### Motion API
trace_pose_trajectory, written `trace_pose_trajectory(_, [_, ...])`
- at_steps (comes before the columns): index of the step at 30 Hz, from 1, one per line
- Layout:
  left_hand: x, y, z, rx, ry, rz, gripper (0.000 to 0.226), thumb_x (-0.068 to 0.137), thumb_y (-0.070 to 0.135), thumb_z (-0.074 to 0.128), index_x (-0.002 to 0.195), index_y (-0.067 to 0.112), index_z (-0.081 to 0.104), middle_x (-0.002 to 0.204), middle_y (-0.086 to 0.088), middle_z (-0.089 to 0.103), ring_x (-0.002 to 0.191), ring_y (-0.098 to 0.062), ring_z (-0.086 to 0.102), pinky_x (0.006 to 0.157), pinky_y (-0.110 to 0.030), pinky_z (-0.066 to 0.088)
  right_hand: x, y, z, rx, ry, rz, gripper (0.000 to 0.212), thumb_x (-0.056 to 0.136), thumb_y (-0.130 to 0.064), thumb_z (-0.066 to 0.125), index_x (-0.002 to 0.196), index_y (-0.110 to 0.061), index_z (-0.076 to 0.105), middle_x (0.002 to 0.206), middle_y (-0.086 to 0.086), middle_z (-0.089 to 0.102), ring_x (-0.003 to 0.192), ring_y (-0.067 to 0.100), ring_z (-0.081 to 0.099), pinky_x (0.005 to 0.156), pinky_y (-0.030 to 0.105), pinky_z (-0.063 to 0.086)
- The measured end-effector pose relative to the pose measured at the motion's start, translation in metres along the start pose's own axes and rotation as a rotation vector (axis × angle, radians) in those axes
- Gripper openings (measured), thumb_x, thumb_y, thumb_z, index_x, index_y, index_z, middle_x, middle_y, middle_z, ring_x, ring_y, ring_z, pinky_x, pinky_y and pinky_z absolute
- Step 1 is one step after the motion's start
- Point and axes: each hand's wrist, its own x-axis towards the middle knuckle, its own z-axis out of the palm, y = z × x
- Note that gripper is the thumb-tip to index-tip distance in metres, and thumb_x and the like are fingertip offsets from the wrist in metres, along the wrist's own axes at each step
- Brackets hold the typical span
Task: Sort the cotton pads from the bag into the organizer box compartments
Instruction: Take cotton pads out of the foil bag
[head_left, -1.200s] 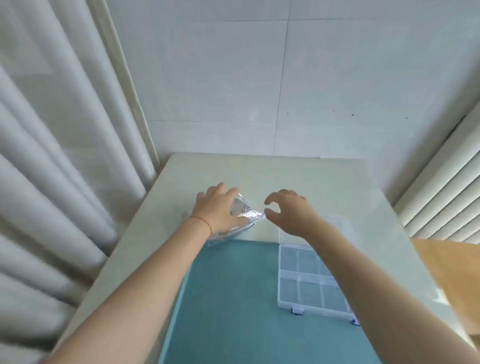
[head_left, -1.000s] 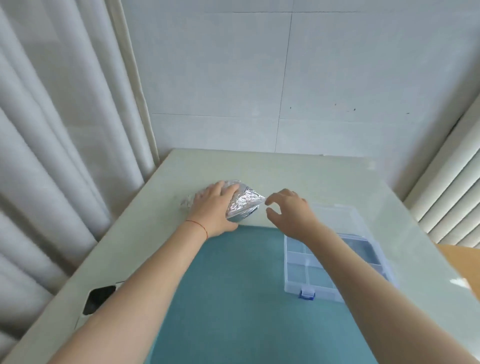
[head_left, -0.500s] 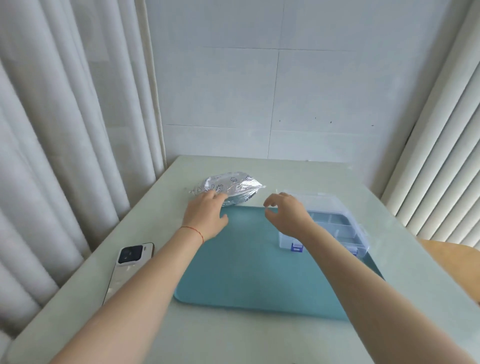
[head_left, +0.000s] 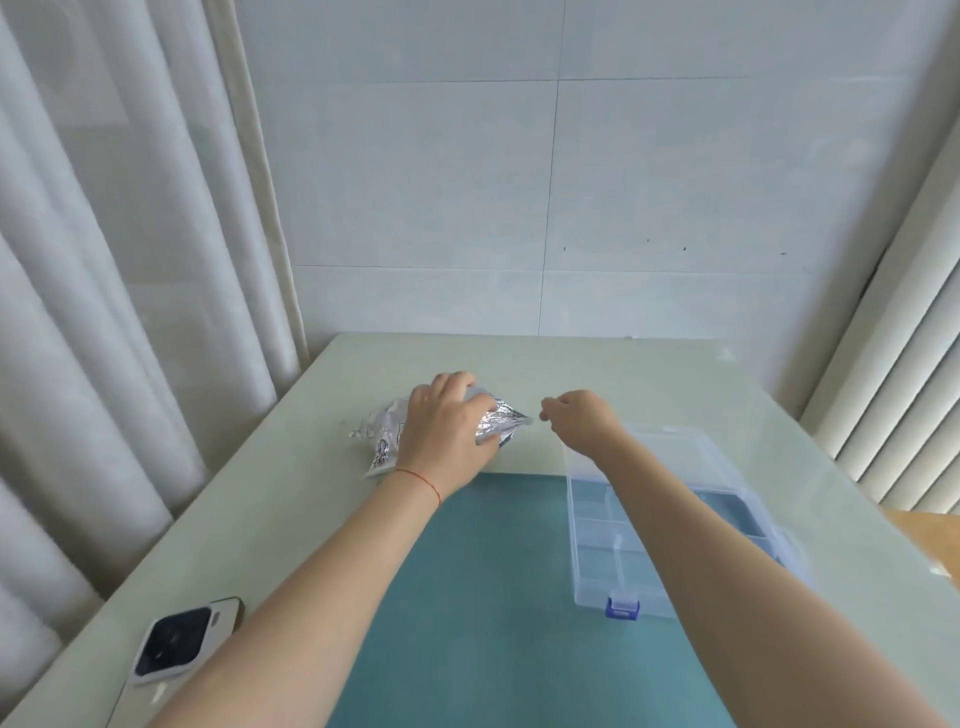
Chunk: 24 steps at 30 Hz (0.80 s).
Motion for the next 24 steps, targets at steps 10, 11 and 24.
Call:
trace_pose_trajectory(10, [-0.005, 0.003, 0.011, -0.074, 0.017, 0.015, 0.024, 0.064, 0.026, 0.084, 0.084, 0.02, 0.072, 0.095, -0.002, 0.062, 0.089, -0.029, 0.06, 0.073, -0.038, 0.044, -0.008, -0.011, 0.006, 0.083, -0.199, 0.026, 0.024, 0.089, -0.018, 0.055, 0.066, -0.011, 0.059, 0.071, 0.002, 0.059, 0.065, 0.018, 0.045, 0.056, 0.024, 0.032])
trace_pose_trajectory(11, [-0.009, 0.005, 0.008, -0.087, 0.037, 0.024, 0.024, 0.064, 0.024, 0.085, 0.083, 0.019, 0.072, 0.093, -0.001, 0.063, 0.087, -0.028, 0.06, 0.072, -0.037, 0.044, -0.015, -0.011, 0.006, 0.092, -0.204, 0.023, 0.023, 0.088, -0.02, 0.055, 0.068, -0.01, 0.061, 0.074, 0.004, 0.059, 0.068, 0.02, 0.045, 0.057, 0.025, 0.032])
trace_pose_trajectory(24, [-0.082, 0.054, -0.048, -0.014, 0.118, 0.227, 0.017, 0.071, 0.014, 0.079, 0.066, 0.015, 0.063, 0.071, 0.001, 0.059, 0.072, -0.027, 0.057, 0.059, -0.033, 0.044, -0.131, -0.007, 0.001, -0.064, -0.203, -0.076, 0.03, 0.096, -0.021, 0.05, 0.07, -0.007, 0.045, 0.069, 0.007, 0.042, 0.066, 0.021, 0.035, 0.061, 0.029, 0.029])
